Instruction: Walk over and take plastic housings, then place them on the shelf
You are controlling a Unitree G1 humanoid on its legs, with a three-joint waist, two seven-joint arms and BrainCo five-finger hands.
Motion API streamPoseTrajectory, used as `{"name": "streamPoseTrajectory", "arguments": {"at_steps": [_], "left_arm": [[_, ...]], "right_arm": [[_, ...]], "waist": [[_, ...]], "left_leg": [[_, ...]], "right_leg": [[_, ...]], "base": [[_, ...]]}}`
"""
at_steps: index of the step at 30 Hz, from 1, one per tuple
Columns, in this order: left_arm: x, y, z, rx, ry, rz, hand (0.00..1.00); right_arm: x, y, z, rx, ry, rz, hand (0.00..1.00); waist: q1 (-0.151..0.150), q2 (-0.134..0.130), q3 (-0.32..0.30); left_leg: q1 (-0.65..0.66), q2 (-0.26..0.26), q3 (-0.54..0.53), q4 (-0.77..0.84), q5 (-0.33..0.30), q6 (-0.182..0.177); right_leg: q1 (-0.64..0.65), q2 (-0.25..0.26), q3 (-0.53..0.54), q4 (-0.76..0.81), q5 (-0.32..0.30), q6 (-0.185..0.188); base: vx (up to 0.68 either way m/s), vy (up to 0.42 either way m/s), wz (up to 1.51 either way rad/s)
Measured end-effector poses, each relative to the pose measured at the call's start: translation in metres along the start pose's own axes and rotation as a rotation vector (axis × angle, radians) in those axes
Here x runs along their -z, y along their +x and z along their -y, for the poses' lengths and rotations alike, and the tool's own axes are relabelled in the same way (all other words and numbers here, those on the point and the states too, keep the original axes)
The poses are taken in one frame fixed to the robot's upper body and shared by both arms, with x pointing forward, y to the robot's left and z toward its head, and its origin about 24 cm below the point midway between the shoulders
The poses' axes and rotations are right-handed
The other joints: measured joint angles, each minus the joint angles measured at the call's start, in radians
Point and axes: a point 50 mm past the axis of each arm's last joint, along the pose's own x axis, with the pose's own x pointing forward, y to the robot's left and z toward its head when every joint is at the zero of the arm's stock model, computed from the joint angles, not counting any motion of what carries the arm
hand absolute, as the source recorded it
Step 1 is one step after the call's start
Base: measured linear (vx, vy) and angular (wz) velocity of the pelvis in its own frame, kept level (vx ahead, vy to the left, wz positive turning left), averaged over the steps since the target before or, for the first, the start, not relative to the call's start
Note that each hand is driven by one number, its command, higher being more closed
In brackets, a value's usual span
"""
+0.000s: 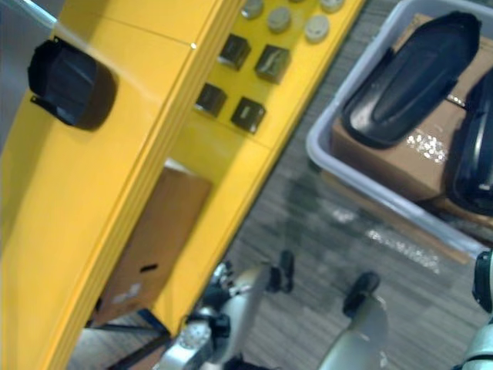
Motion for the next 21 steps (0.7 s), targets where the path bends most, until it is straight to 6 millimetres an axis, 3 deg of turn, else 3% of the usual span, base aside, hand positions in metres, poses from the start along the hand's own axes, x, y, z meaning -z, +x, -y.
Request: {"name": "streamPoseTrajectory", "arguments": {"at_steps": [12,21], "left_arm": [[-0.002,0.000,0.005,0.004,0.007,0.010,0.00],[-0.016,-0.002,0.000,-0.012,-0.029,0.067,0.00]], "right_arm": [[0.012,0.007,0.026,0.118,-0.275,-0.024,1.00],[0.022,0.005,0.019,0.154,-0.421,-0.034,1.00]], "waist": [[0.017,0.015,-0.012],[0.017,0.021,-0.016]], "left_leg": [[-0.005,-0.001,-0.016,-0.002,0.000,0.000],[0.037,-0.009,-0.034,-0.022,0.001,-0.001]], "right_leg": [[0.015,0.001,-0.027,-0.013,0.002,0.003],[0.074,0.000,-0.054,-0.035,0.002,0.003]], "base": [[0.00,0.003,0.04],[0.00,0.010,0.06]]}}
